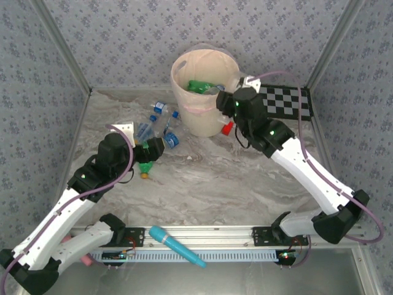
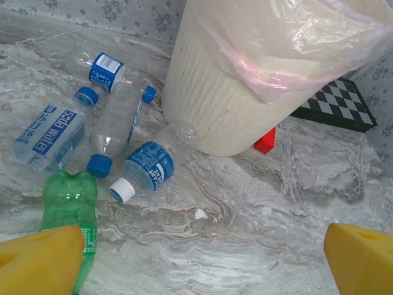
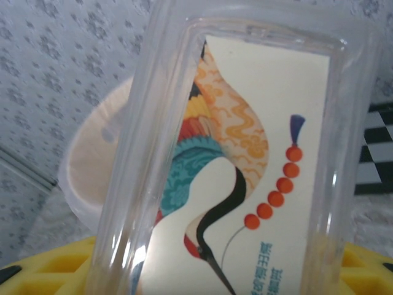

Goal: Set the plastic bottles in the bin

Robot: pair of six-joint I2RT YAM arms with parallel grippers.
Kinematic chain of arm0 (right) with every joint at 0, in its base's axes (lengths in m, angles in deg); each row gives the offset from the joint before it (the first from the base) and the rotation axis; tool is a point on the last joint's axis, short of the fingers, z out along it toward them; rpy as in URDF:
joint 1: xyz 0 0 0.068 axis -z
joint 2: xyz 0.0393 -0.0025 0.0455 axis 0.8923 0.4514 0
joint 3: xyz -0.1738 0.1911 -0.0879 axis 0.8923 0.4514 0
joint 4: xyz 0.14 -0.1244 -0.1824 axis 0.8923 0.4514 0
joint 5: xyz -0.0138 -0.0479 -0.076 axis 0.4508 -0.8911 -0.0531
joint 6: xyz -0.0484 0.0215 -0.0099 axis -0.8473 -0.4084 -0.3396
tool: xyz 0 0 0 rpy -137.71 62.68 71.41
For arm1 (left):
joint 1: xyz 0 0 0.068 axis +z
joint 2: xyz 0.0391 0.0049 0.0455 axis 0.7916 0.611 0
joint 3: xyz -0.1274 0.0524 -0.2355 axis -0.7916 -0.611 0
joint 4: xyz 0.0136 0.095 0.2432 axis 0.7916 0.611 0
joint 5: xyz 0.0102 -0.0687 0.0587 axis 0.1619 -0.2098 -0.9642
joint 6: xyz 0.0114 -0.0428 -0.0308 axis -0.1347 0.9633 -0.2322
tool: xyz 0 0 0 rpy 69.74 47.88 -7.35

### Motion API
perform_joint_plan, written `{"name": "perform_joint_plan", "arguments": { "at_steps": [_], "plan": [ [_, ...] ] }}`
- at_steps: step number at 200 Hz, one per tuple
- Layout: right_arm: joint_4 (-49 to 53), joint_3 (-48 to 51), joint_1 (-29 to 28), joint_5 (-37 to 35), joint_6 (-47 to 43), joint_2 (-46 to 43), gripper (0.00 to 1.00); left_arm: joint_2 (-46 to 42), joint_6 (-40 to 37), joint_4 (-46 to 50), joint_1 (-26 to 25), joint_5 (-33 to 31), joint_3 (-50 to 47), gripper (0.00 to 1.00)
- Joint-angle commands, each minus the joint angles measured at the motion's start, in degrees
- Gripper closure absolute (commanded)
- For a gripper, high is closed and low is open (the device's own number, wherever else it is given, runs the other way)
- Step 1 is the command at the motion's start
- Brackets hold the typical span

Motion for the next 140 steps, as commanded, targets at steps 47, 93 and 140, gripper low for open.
{"name": "perform_joint_plan", "arguments": {
  "at_steps": [47, 93, 140],
  "plan": [
    [-2.92, -16.64, 6.2, 10.91, 1.78, 14.24, 0.41, -1.92, 1.01, 1.15, -1.84, 0.31, 2.2, 0.0],
    [-6.13, -26.26, 7.2, 11.7, 7.77, 23.74, 0.41, -3.41, 1.34, 2.71, -2.13, -0.85, 2.72, 0.0],
    [-4.87, -37.48, 8.01, 12.25, 14.59, 33.88, 0.39, -5.42, 1.45, 4.78, -2.26, -2.13, 3.25, 0.0]
  ]
}}
